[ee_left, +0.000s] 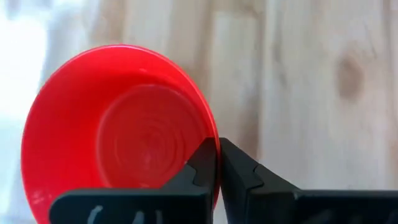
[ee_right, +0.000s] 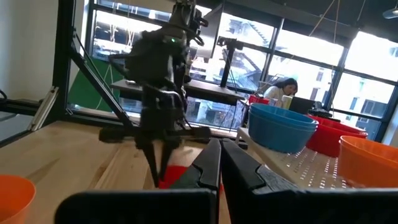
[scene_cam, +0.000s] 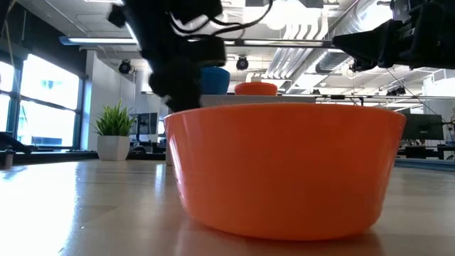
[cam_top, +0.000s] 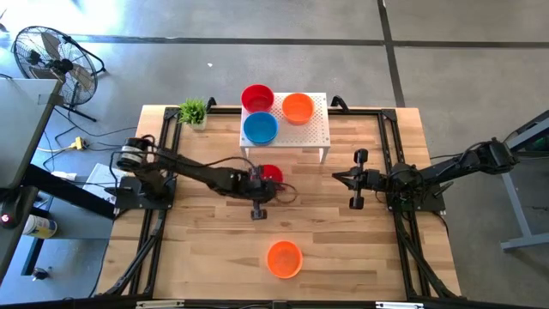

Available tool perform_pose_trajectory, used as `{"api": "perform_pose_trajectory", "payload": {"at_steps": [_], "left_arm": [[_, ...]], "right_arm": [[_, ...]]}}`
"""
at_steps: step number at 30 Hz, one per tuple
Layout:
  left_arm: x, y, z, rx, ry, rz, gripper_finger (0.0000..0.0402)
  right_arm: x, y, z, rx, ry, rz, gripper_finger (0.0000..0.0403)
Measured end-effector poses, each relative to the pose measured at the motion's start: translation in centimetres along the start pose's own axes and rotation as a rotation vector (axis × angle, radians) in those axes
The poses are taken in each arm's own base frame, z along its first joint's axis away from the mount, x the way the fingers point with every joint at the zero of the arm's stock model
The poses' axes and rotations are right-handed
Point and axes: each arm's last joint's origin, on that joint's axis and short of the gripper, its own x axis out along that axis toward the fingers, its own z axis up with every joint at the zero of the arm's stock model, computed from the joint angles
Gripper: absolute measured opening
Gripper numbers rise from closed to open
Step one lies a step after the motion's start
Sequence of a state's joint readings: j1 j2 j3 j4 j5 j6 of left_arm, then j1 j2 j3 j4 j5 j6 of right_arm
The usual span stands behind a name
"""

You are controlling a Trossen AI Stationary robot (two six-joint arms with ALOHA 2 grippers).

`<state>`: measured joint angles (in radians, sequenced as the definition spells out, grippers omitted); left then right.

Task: Pick & Place Mini bowls
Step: Stack the red bowl on top of the red bowls on the shelf

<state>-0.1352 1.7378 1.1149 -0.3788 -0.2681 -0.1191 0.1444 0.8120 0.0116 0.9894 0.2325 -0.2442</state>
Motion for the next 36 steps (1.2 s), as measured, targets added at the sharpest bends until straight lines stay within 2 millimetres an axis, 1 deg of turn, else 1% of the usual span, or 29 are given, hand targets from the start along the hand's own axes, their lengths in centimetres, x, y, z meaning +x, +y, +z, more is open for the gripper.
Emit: {"api": "perform_pose_trajectory", "payload": {"at_steps": [3,6,8,10,12,16,21,26,29,36], "left_arm": [[-1.7,-1.2,-1.1,-0.023,0.088,-0.006,0.0003],[-2.8,-2.2,-2.4,-0.054,0.179,0.025,0.0003],[-3.2,-2.8,-3.6,-0.069,0.25,0.045,0.0003],[-3.2,-3.3,-4.6,-0.093,0.28,0.054,0.0002],[-3.3,-3.5,-6.1,-0.114,0.306,0.067,0.0002],[-3.8,-3.4,-8.3,-0.196,0.273,0.086,0.0002],[-5.1,-2.4,-10.7,-0.288,0.236,0.105,0.0001],[-5.8,-0.9,-12.6,-0.353,0.211,0.155,0.0001],[-5.5,0.4,-13.1,-0.386,0.204,0.207,0.0001],[-4.4,3.8,-12.3,-0.4,0.212,0.252,0.0006]], "right_arm": [[0.0,0.0,-0.1,0.005,0.006,0.002,0.0001],[0.0,0.0,-0.1,0.023,0.006,0.001,0.0002],[0.0,0.0,-0.1,0.026,0.006,0.002,0.0001],[0.0,0.0,-0.1,0.039,0.006,0.008,0.0001],[0.0,0.0,-0.1,0.059,0.006,0.009,0.0002],[0.0,0.1,-0.1,0.084,0.007,0.025,0.0001],[0.0,0.1,0.0,0.086,-0.003,0.046,0.0001],[0.0,0.1,0.0,0.086,-0.005,0.046,0.0002],[0.0,0.1,0.0,0.087,-0.007,0.045,0.0001],[0.0,0.1,0.0,0.091,-0.008,0.045,0.0001]]}}
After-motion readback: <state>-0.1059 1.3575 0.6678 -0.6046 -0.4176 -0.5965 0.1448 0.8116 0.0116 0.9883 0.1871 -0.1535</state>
